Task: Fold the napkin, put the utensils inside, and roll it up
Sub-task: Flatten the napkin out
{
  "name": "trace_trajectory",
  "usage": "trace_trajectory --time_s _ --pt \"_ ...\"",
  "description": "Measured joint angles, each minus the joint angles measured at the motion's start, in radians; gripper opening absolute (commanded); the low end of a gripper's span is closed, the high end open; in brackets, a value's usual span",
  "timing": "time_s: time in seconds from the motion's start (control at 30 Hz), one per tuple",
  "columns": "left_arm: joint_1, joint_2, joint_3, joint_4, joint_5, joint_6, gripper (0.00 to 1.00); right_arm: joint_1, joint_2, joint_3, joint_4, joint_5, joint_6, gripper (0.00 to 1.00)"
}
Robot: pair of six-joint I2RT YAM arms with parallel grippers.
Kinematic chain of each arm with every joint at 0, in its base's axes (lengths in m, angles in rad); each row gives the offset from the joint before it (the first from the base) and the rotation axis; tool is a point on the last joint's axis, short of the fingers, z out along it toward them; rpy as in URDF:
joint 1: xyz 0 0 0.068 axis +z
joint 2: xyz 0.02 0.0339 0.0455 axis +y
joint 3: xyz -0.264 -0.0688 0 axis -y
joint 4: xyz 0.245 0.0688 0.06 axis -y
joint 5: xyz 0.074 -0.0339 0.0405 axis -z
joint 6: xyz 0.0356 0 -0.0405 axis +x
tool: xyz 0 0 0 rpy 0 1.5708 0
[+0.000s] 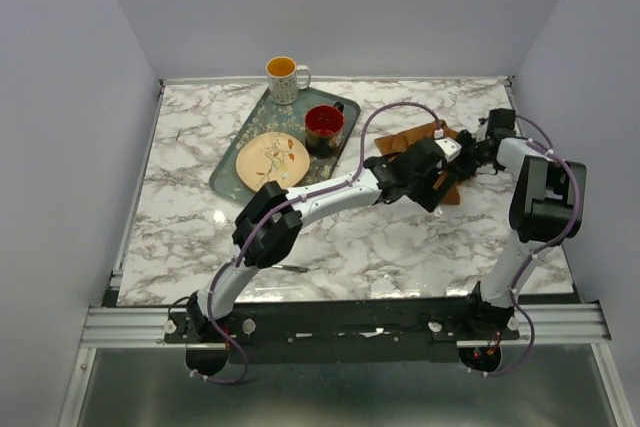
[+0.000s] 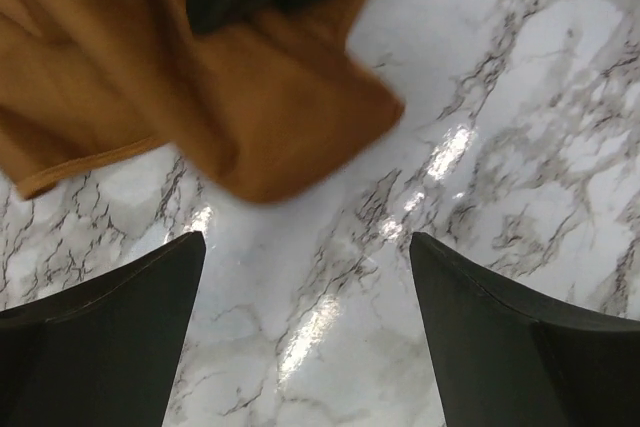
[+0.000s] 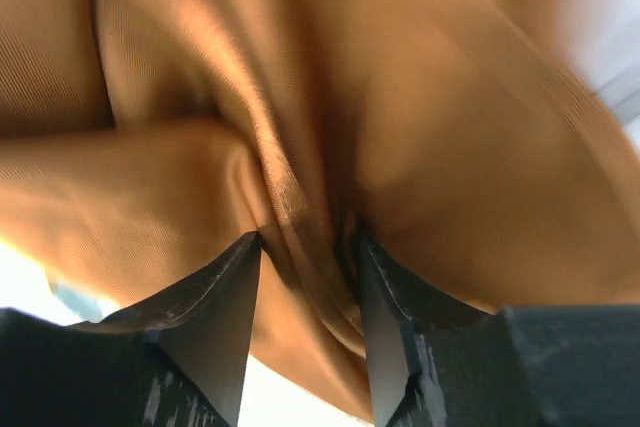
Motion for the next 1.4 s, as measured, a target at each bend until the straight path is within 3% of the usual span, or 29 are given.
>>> trace_trajectory --time_s 0.17,0.23,0.33,0.43,0.6,0.83,1.0,1.2,1.23,1.3,1.33,1.4 --pt "0.011 -0.029 -0.108 0.01 -0.004 0.004 0.86 0.121 -0.233 -0.28 -0.002 -0.075 0.046 0.48" --pt "0.013 -0.056 -0.176 0.021 -0.004 0.004 0.86 0.128 -0.365 -0.387 -0.003 -0.106 0.068 0.58" --pt "0.012 -0.086 -0.246 0.038 -0.006 0.005 0.88 0.102 -0.494 -0.454 -0.013 -0.078 0.09 0.71" --pt "0.012 -0.09 -0.259 0.04 -0.018 0.02 0.89 0.064 -0.574 -0.474 -0.017 -0.003 0.109 0.73" --pt "0.013 -0.085 -0.251 0.038 -0.041 0.058 0.82 0.047 -0.537 -0.474 -0.025 0.103 0.116 0.72" --pt "0.018 0.039 -0.092 0.023 -0.075 0.082 0.83 0.039 -0.384 -0.434 -0.041 0.177 0.098 0.69" --pt "0.02 0.109 -0.056 0.019 -0.096 0.084 0.74 0.039 -0.383 -0.428 -0.038 0.212 0.076 0.68" --pt "0.022 0.126 -0.059 0.027 -0.15 0.088 0.53 0.039 -0.367 -0.426 -0.005 0.194 0.058 0.57" --pt "0.022 0.126 -0.065 0.034 -0.162 0.09 0.49 0.039 -0.355 -0.424 0.014 0.185 0.055 0.4" --pt "0.022 0.126 -0.068 0.038 -0.171 0.097 0.42 0.039 -0.344 -0.42 0.034 0.177 0.05 0.17" --pt "0.022 0.126 -0.069 0.041 -0.175 0.099 0.39 0.039 -0.34 -0.42 0.042 0.176 0.051 0.09" --pt "0.022 0.126 -0.072 0.044 -0.177 0.105 0.27 0.039 -0.335 -0.42 0.047 0.171 0.034 0.03"
